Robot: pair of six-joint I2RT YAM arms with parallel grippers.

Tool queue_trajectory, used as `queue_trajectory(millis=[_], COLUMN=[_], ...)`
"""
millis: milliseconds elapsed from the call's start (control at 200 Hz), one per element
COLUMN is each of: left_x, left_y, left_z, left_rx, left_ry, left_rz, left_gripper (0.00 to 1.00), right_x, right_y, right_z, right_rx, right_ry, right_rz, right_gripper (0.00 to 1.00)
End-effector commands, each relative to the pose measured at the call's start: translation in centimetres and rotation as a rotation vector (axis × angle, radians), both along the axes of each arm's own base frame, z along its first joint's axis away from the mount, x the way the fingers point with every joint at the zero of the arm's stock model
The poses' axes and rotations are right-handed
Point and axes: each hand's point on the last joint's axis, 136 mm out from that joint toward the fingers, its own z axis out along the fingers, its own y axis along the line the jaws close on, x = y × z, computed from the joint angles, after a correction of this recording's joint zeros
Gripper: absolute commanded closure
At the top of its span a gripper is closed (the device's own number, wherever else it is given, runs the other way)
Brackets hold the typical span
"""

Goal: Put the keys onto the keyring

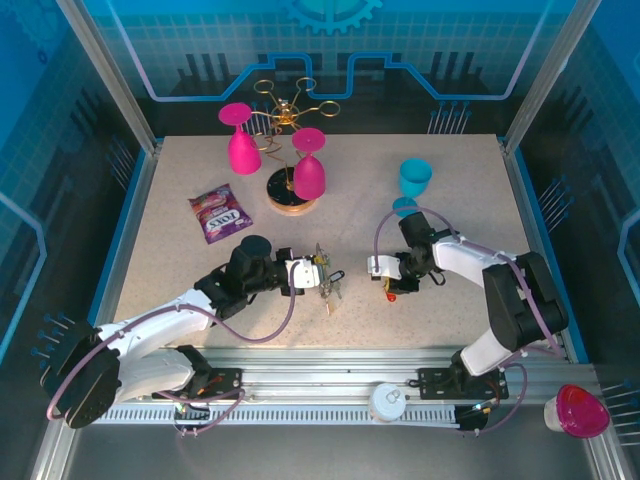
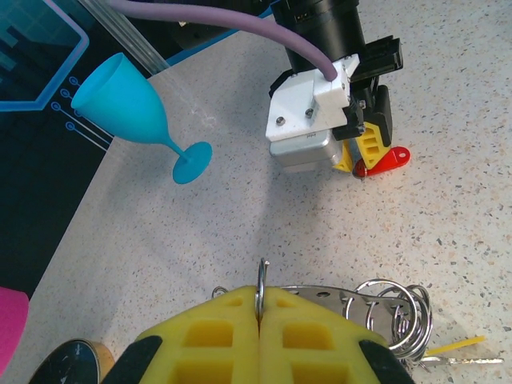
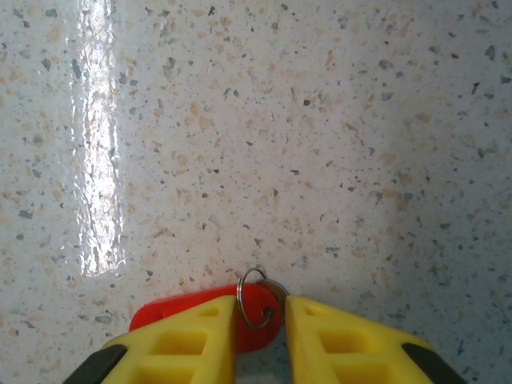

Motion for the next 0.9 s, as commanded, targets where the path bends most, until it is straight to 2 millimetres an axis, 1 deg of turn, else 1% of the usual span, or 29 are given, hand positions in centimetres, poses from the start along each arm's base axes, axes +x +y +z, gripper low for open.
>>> queue_trajectory(millis=[0,185,365,896], left_x=[-0.67,-0.72,-0.72,-0.75], left_y=[-0.29,-0.28,-0.26,-0.24], left_z=[0.61,0.61,0.54,0.49], left_rx=[-0.016,-0.014,-0.013,-0.008], left_ry=[-0.026,-0.029,-0.028,-0.031], left_rz=[-0.04,-0.043,-0.042,-0.044], left_gripper=[1.0,1.0,1.0,1.0], right_x=[0.1,0.1,0.14,0.17], right_y=[0.51,0.53,0.49,0.57], right_z=[0.31,0.31,0.25,0.06], right_rx=[0.006,0.006,0.003,0.0], right_ry=[0.008,0.011,0.007,0.009], right_rz=[0.016,0.018,0.019,0.023], right_gripper=[0.76,0.8,0.88,0.88])
